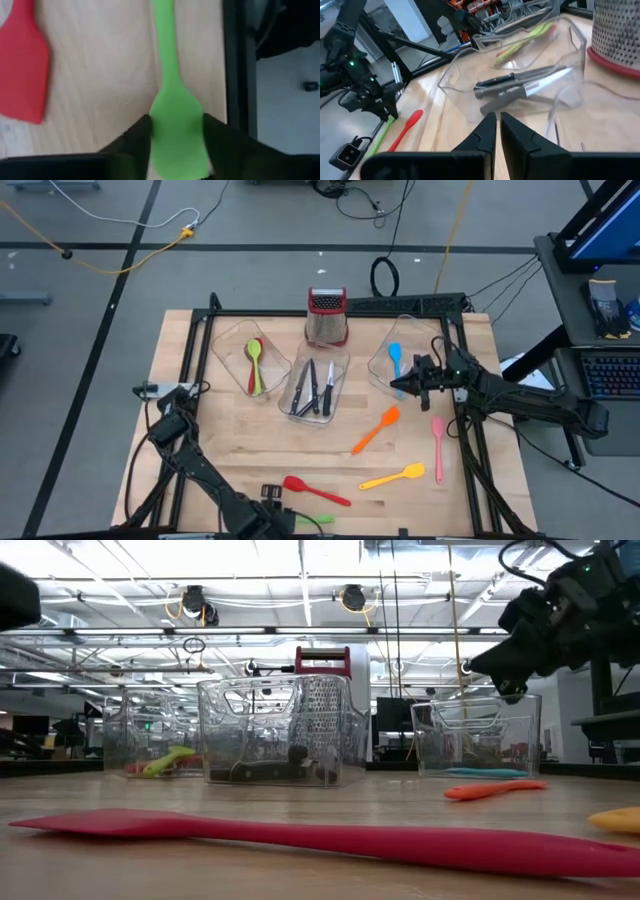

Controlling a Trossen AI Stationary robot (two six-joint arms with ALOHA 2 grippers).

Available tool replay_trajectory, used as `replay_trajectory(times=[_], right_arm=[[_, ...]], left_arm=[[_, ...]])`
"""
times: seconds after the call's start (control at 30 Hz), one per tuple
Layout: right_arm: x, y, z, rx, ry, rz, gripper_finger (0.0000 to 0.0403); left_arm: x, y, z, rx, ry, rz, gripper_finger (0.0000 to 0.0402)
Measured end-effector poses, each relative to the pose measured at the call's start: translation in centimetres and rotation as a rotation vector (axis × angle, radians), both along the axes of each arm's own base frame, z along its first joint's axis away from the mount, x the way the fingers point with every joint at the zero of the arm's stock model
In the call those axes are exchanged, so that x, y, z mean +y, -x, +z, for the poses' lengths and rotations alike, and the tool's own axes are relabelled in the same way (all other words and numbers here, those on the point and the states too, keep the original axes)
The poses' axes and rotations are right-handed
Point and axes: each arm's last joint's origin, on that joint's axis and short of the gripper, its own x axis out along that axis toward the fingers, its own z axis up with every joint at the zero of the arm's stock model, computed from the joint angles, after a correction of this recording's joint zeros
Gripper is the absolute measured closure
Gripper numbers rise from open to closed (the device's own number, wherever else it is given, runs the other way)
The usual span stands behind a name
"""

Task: Pick & Place Kitchen Items
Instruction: Put the green spatula on the right transparent bin

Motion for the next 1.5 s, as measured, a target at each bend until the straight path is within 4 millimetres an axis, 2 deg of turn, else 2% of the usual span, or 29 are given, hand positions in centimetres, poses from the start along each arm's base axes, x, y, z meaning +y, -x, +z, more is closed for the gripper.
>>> replay_trajectory(times=[0.1,0.13,0.33,0.43,0.53,0.67,0.77,0.87,0.97,1.03,1.1,1.27,1.5], right_arm=[[0.1,0.1,-0.7,0.008,-0.009,-0.001,0.0385],[0.1,0.1,-0.8,0.011,-0.014,-0.001,0.0385],[0.1,0.2,-0.9,0.010,-0.030,-0.004,0.0385],[0.1,0.1,-0.7,-0.008,-0.026,-0.005,0.0385],[0.0,0.1,-0.2,-0.056,-0.029,-0.007,0.0385],[0.0,0.0,0.6,-0.131,-0.036,-0.002,0.0385],[0.2,0.0,1.1,-0.172,-0.046,0.051,0.0385],[0.4,0.0,1.4,-0.201,-0.066,0.117,0.0385],[1.0,-0.1,1.7,-0.224,-0.064,0.196,0.0385],[1.6,-0.2,1.9,-0.246,-0.032,0.243,0.0385],[2.3,-0.3,2.2,-0.288,0.018,0.293,0.0385],[4.3,-0.6,2.6,-0.387,0.225,0.348,0.0390],[7.5,-1.1,2.4,-0.451,0.539,0.407,0.0400]], left_arm=[[0.1,-0.3,0.0,-0.021,-0.009,-0.026,0.0331],[0.2,-0.4,0.0,-0.023,-0.010,-0.016,0.0346],[0.8,-0.9,0.0,-0.009,0.009,0.062,0.0348],[1.1,-0.7,0.7,0.012,-0.005,0.107,0.0348],[1.6,-0.2,2.4,-0.019,-0.034,0.163,0.0348],[3.9,0.6,4.8,-0.104,-0.245,0.234,0.0348],[4.5,1.2,7.9,-0.170,-0.247,0.305,0.0348],[5.5,2.1,8.9,-0.143,-0.320,0.324,0.0348],[6.3,1.4,10.3,-0.256,-0.319,0.351,0.0348],[7.2,1.2,11.7,-0.299,-0.325,0.374,0.0348],[7.9,0.8,12.3,-0.305,-0.316,0.391,0.0348],[10.5,-0.9,14.4,-0.353,-0.238,0.449,0.0348],[14.1,-4.4,15.2,-0.314,-0.023,0.464,0.0348]])
